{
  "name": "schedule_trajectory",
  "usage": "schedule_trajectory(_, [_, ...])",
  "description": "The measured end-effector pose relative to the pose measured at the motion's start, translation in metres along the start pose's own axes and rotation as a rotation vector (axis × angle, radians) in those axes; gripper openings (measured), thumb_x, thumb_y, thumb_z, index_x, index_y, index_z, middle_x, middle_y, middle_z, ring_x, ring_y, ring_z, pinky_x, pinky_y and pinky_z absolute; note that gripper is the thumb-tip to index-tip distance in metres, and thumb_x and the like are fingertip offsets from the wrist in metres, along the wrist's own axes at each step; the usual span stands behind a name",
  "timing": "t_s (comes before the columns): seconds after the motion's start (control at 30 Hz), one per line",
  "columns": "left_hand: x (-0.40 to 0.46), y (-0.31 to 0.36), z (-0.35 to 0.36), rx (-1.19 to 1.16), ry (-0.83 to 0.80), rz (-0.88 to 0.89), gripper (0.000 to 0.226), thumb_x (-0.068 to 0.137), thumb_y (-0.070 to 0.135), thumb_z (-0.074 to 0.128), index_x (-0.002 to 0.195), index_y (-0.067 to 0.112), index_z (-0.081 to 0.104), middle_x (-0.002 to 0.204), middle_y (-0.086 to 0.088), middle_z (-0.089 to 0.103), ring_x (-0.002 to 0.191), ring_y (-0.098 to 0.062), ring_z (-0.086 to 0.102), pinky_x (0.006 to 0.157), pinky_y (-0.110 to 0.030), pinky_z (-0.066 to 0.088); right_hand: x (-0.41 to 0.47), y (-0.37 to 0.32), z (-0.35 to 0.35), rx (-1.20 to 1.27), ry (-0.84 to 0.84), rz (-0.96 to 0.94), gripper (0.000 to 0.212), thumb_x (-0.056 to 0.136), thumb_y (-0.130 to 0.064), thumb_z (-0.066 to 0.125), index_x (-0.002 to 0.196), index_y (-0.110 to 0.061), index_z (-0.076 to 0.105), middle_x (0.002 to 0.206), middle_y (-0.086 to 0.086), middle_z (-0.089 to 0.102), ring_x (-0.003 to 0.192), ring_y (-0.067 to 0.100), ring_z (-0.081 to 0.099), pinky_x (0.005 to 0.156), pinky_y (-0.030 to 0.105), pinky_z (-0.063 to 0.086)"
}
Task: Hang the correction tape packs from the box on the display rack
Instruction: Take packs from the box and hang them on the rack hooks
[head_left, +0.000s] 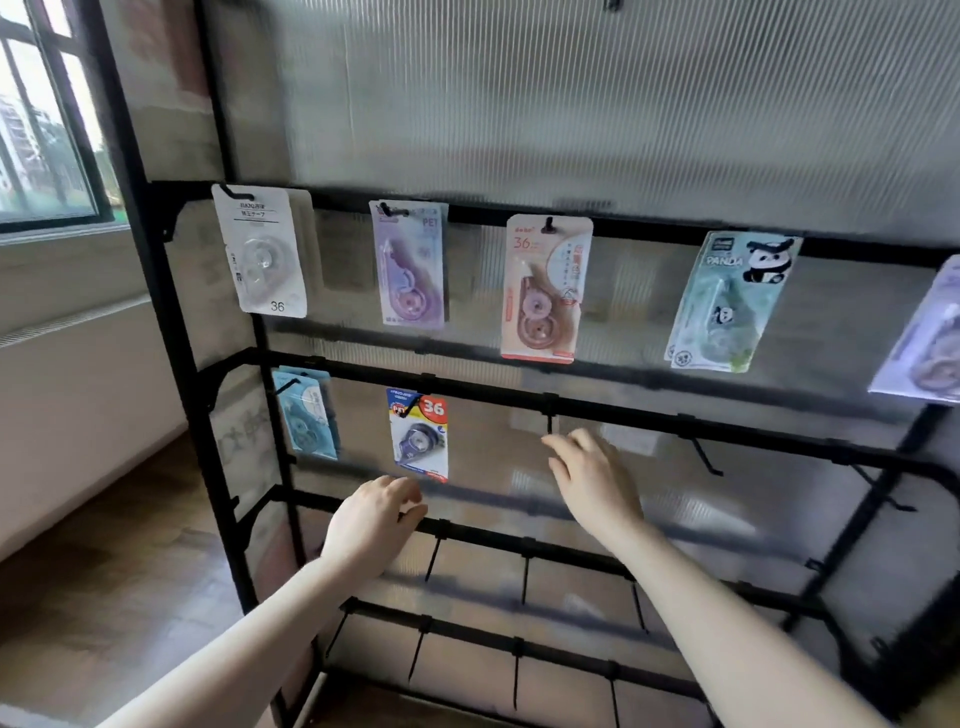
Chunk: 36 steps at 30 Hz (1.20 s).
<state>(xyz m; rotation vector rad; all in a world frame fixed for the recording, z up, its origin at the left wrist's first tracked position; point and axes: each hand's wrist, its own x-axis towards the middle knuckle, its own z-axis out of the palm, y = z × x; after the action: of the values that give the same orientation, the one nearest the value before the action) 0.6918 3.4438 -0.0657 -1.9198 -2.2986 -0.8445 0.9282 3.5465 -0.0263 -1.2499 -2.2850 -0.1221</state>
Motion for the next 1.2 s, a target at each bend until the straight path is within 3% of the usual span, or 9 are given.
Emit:
schedule_trajectory(0.13, [-0.012, 0.026, 0.019, -0.030, -0.007, 0.024, 0.019, 0.091, 0.033, 0.059, 0.095, 0.016, 0.066, 0.097, 0.001, 0.064, 0.094, -0.021, 0.059, 0.075, -0.032, 0.046, -0.027, 0.030, -0.009, -0.003, -0.020, 0.023, 0.038, 0.099, -0.023, 0.045, 0.137, -0.017, 0.046, 0.125, 0.003, 0.056, 0.110, 0.020, 0.055, 0.089, 0.027, 0.044])
schedule_trajectory(0.23, [-0.021, 0.039, 0.036, -0.022, -0.050, 0.017, 0.018, 0.092, 0.034, 0.057, 0.097, 0.018, 0.065, 0.099, 0.003, 0.062, 0.098, -0.019, 0.058, 0.073, -0.028, 0.041, -0.045, 0.053, -0.004, -0.014, -0.032, 0.056, 0.033, 0.097, -0.021, 0.048, 0.129, -0.014, 0.054, 0.119, 0.005, 0.059, 0.105, 0.022, 0.057, 0.087, 0.030, 0.047])
schedule_trajectory(0.47, [-0.038, 0.036, 0.079, 0.004, -0.166, -0.017, 0.027, 0.092, 0.040, 0.049, 0.102, 0.020, 0.064, 0.102, 0.000, 0.063, 0.100, -0.025, 0.058, 0.077, -0.033, 0.045, -0.089, 0.079, 0.038, -0.035, -0.097, 0.154, 0.031, 0.096, -0.022, 0.051, 0.125, -0.013, 0.057, 0.117, 0.006, 0.062, 0.105, 0.022, 0.058, 0.086, 0.030, 0.046])
schedule_trajectory(0.67, [-0.065, 0.002, 0.137, 0.054, -0.249, -0.053, 0.028, 0.090, 0.030, 0.060, 0.113, 0.015, 0.062, 0.112, -0.008, 0.061, 0.105, -0.032, 0.054, 0.085, -0.039, 0.045, -0.140, 0.084, 0.118, -0.022, -0.249, 0.238, 0.024, 0.088, -0.016, 0.062, 0.111, -0.009, 0.065, 0.103, 0.012, 0.066, 0.090, 0.033, 0.061, 0.077, 0.038, 0.048])
schedule_trajectory(0.77, [-0.088, -0.026, 0.176, 0.092, -0.323, -0.066, 0.035, 0.087, 0.030, 0.061, 0.115, 0.010, 0.062, 0.114, -0.014, 0.061, 0.104, -0.039, 0.056, 0.084, -0.045, 0.048, -0.179, 0.083, 0.167, -0.019, -0.350, 0.285, 0.029, 0.091, -0.018, 0.059, 0.119, -0.009, 0.061, 0.114, 0.013, 0.063, 0.103, 0.032, 0.058, 0.086, 0.040, 0.046])
schedule_trajectory(0.9, [-0.125, -0.064, 0.229, 0.118, -0.466, -0.127, 0.046, 0.087, 0.028, 0.063, 0.128, 0.010, 0.054, 0.128, -0.013, 0.054, 0.117, -0.037, 0.048, 0.098, -0.046, 0.041, -0.231, 0.084, 0.229, -0.029, -0.524, 0.344, 0.038, 0.097, -0.026, 0.048, 0.133, -0.013, 0.050, 0.131, 0.010, 0.052, 0.120, 0.028, 0.048, 0.100, 0.039, 0.038])
schedule_trajectory(1.07, [-0.172, -0.108, 0.290, 0.065, -0.536, -0.116, 0.052, 0.087, 0.024, 0.066, 0.134, 0.008, 0.049, 0.136, -0.015, 0.048, 0.128, -0.036, 0.042, 0.105, -0.048, 0.036, -0.283, 0.084, 0.297, -0.015, -0.644, 0.384, 0.044, 0.096, -0.026, 0.049, 0.137, -0.010, 0.047, 0.137, 0.014, 0.048, 0.128, 0.031, 0.043, 0.106, 0.041, 0.033])
schedule_trajectory(1.2, [-0.208, -0.141, 0.346, 0.100, -0.631, -0.171, 0.057, 0.094, 0.034, 0.054, 0.145, 0.016, 0.035, 0.151, -0.008, 0.032, 0.141, -0.028, 0.026, 0.110, -0.045, 0.028, -0.326, 0.079, 0.350, 0.013, -0.724, 0.400, 0.046, 0.096, -0.026, 0.049, 0.139, -0.010, 0.043, 0.141, 0.014, 0.044, 0.132, 0.030, 0.038, 0.109, 0.040, 0.028])
